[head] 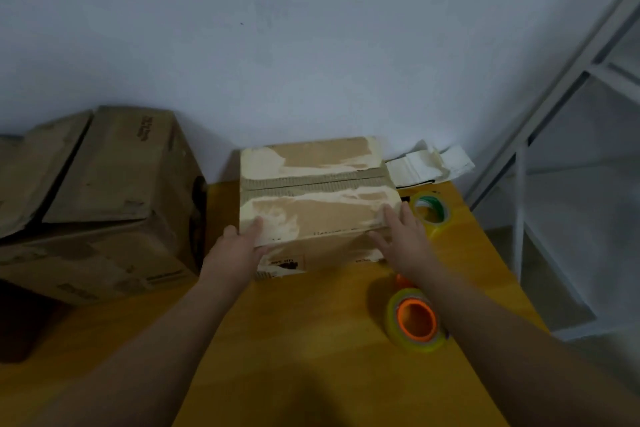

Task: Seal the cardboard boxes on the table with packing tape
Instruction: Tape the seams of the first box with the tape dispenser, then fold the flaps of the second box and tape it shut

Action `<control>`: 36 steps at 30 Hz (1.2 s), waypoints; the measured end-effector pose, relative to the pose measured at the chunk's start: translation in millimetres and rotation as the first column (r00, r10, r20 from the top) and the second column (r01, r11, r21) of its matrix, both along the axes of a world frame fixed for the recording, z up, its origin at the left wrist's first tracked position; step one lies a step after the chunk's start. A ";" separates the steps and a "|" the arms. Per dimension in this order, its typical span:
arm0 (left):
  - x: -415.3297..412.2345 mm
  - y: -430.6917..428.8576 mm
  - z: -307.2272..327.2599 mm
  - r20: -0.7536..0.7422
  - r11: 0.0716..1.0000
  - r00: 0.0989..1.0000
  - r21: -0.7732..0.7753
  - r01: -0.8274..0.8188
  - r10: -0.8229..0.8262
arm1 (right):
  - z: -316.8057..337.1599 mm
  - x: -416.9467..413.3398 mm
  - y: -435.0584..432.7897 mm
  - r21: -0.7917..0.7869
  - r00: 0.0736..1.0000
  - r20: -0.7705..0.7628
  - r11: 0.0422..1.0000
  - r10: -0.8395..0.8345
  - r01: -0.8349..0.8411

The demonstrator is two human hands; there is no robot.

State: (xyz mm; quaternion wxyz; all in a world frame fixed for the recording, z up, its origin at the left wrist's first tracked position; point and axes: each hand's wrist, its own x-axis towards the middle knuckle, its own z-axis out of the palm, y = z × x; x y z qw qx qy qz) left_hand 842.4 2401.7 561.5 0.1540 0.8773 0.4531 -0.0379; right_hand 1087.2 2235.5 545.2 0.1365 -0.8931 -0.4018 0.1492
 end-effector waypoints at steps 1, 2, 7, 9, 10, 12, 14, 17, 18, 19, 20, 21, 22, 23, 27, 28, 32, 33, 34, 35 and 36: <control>11.5 1.7 0.0 -0.004 1.000 1.000 0.005 -0.011 0.011 | 0.8 10.6 1.2 -0.027 1.000 0.018 0.999 0.019 -0.018; 23.0 3.2 0.4 -0.009 1.000 1.000 0.012 -0.019 0.019 | 0.7 21.1 1.6 -0.054 0.998 0.044 0.998 0.042 -0.040; 65.5 1.1 3.9 -0.042 0.999 0.998 -0.007 -0.053 0.052 | -0.8 64.1 3.7 -0.122 0.987 0.127 0.989 0.101 -0.085; 67.6 -3.6 8.5 -0.040 0.999 0.998 0.000 -0.055 0.055 | 2.6 65.2 8.7 -0.121 0.974 0.186 0.987 0.127 -0.105; 64.7 -5.9 12.1 -0.015 0.999 0.999 0.024 -0.049 0.050 | 5.9 61.1 12.9 -0.089 0.966 0.210 0.987 0.153 -0.137; 51.5 -8.6 21.5 0.095 0.996 0.994 0.066 -0.057 0.051 | 15.9 43.3 25.1 0.002 0.945 0.220 0.969 0.241 -0.248; 31.0 -8.7 32.2 0.187 0.992 0.981 0.109 -0.067 0.046 | 28.9 15.1 41.7 0.043 0.916 0.188 0.929 0.354 -0.368; -12.1 -4.9 48.7 0.258 0.981 0.964 0.165 -0.104 0.059 | 48.7 -40.2 69.2 0.120 0.867 0.129 0.860 0.482 -0.496; -28.8 -3.1 53.8 0.281 0.975 0.957 0.182 -0.131 0.076 | 54.9 -60.7 77.6 0.162 0.853 0.102 0.838 0.512 -0.522; -46.7 -1.0 58.7 0.305 0.966 0.948 0.203 -0.161 0.093 | 60.4 -81.6 85.6 0.208 0.845 0.062 0.821 0.531 -0.531; -65.4 1.7 62.7 0.328 0.956 0.939 0.227 -0.186 0.105 | 65.2 -102.8 93.5 0.256 0.841 0.014 0.811 0.541 -0.526; -84.6 5.0 65.5 0.345 0.946 0.932 0.253 -0.204 0.109 | 69.0 -124.1 101.4 0.297 0.837 -0.032 0.805 0.546 -0.514; -103.9 9.2 67.3 0.347 0.936 0.931 0.278 -0.215 0.111 | 71.9 -144.8 109.9 0.327 0.833 -0.066 0.801 0.550 -0.502; -123.6 14.7 68.1 0.336 0.926 0.934 0.302 -0.228 0.121 | 74.1 -165.2 119.0 0.346 0.829 -0.087 0.797 0.553 -0.495; -200.3 49.7 68.1 0.230 0.890 0.945 0.341 -0.303 0.234 | 78.8 -241.3 156.2 0.365 0.831 -0.111 0.800 0.545 -0.476; -217.0 59.7 67.7 0.210 0.890 0.943 0.328 -0.316 0.258 | 78.7 -257.9 163.9 0.372 0.842 -0.115 0.809 0.527 -0.456; -259.5 96.3 67.4 0.201 0.921 0.940 0.224 -0.318 0.276 | 75.8 -303.4 183.7 0.382 0.913 -0.196 0.886 0.357 -0.264; -265.1 105.4 67.3 0.184 0.931 0.943 0.195 -0.310 0.275 | 74.3 -309.3 187.3 0.361 0.927 -0.215 0.907 0.307 -0.217; -268.6 114.1 66.7 0.169 0.938 0.944 0.156 -0.309 0.283 | 72.9 -312.8 189.7 0.325 0.935 -0.226 0.926 0.273 -0.191; -270.8 122.2 66.6 0.169 0.942 0.938 0.093 -0.321 0.303 | 71.8 -315.2 191.8 0.281 0.939 -0.228 0.941 0.257 -0.190; -272.0 129.2 66.8 0.196 0.939 0.921 0.011 -0.344 0.335 | 71.3 -316.7 194.3 0.240 0.939 -0.232 0.950 0.255 -0.199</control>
